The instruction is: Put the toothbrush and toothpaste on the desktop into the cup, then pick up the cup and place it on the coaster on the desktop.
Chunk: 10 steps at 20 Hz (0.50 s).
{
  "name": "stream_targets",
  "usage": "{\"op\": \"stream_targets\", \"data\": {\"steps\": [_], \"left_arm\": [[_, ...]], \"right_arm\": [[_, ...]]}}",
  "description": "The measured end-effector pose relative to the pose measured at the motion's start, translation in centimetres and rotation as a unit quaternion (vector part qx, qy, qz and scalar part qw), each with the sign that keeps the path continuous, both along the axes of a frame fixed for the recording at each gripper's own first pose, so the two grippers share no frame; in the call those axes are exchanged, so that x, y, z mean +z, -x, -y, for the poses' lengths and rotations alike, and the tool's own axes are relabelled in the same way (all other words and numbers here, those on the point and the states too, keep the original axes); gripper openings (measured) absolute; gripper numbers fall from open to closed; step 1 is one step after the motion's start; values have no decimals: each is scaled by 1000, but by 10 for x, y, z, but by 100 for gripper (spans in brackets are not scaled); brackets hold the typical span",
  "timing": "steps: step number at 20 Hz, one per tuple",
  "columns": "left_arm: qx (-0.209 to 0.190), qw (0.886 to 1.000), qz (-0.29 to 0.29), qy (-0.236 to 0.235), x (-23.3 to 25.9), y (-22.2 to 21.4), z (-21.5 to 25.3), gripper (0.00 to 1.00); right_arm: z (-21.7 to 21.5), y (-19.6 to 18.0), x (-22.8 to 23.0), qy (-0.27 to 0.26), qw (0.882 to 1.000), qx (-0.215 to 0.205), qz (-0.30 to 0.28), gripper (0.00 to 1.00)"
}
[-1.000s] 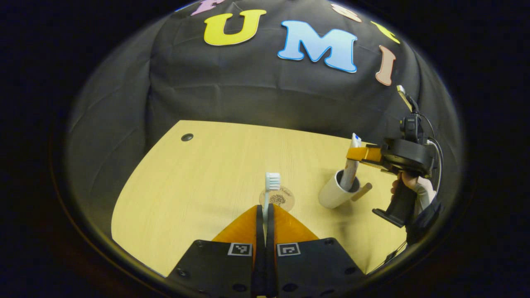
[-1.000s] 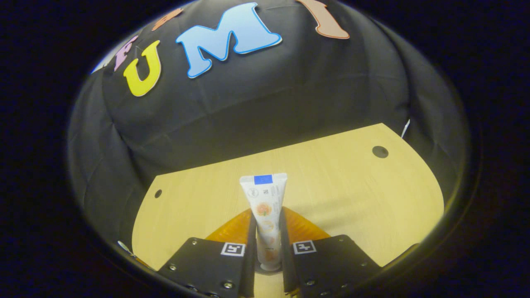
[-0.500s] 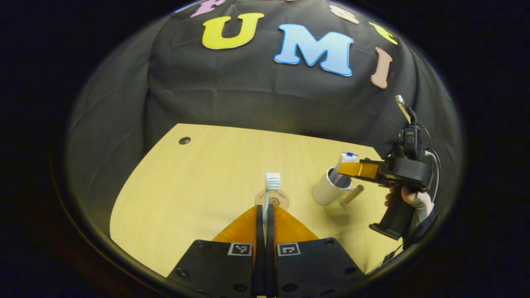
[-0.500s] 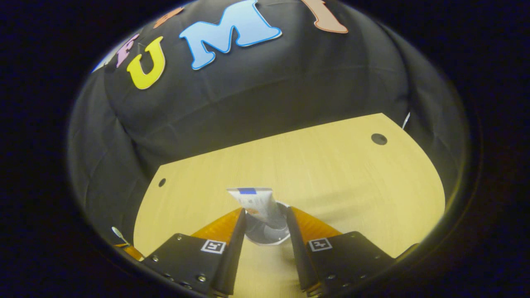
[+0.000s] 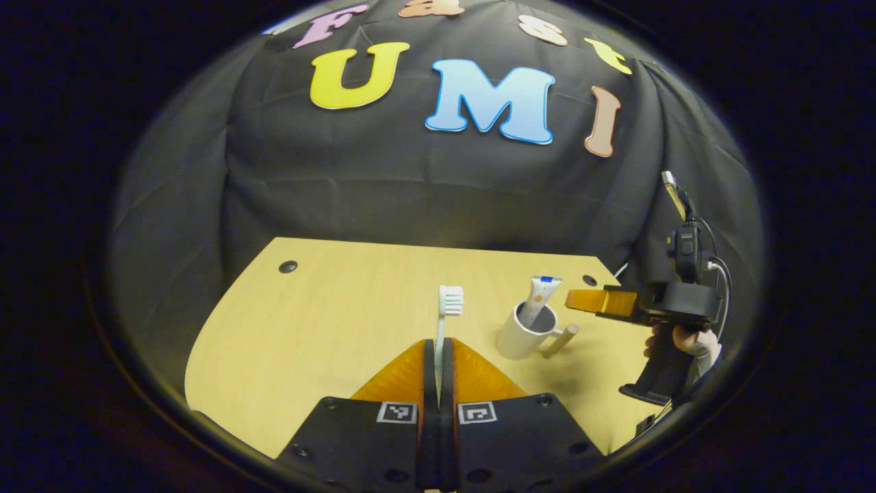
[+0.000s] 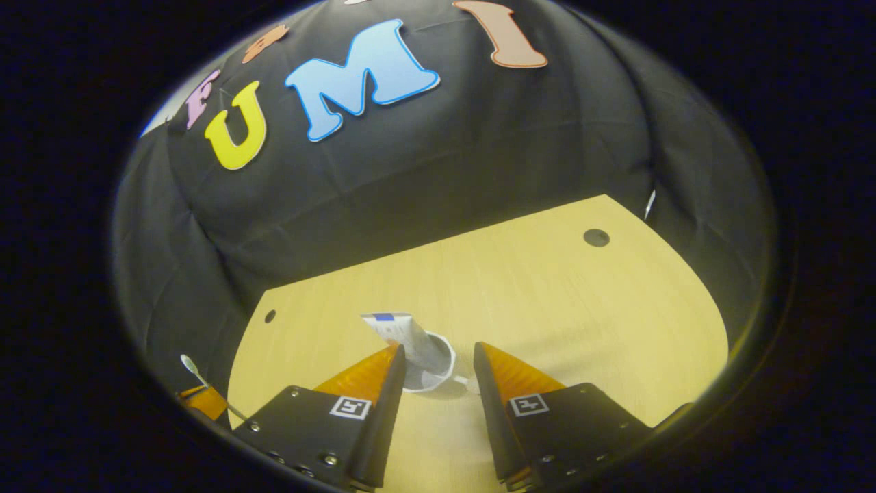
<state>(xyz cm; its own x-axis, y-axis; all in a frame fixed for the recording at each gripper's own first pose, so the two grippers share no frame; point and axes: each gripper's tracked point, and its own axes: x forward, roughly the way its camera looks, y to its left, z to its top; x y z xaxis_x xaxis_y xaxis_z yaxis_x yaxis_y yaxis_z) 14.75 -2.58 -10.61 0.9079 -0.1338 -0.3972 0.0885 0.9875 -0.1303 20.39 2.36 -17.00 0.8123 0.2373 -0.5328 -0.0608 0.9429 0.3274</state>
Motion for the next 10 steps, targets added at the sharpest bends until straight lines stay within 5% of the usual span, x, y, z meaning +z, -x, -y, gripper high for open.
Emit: {"op": "stream_targets", "data": {"steps": [10], "left_arm": [[-98,989,107,24,83,-50,64,7]], "right_arm": [[47,42,-27,-27,998,-57,-29,59]]}}
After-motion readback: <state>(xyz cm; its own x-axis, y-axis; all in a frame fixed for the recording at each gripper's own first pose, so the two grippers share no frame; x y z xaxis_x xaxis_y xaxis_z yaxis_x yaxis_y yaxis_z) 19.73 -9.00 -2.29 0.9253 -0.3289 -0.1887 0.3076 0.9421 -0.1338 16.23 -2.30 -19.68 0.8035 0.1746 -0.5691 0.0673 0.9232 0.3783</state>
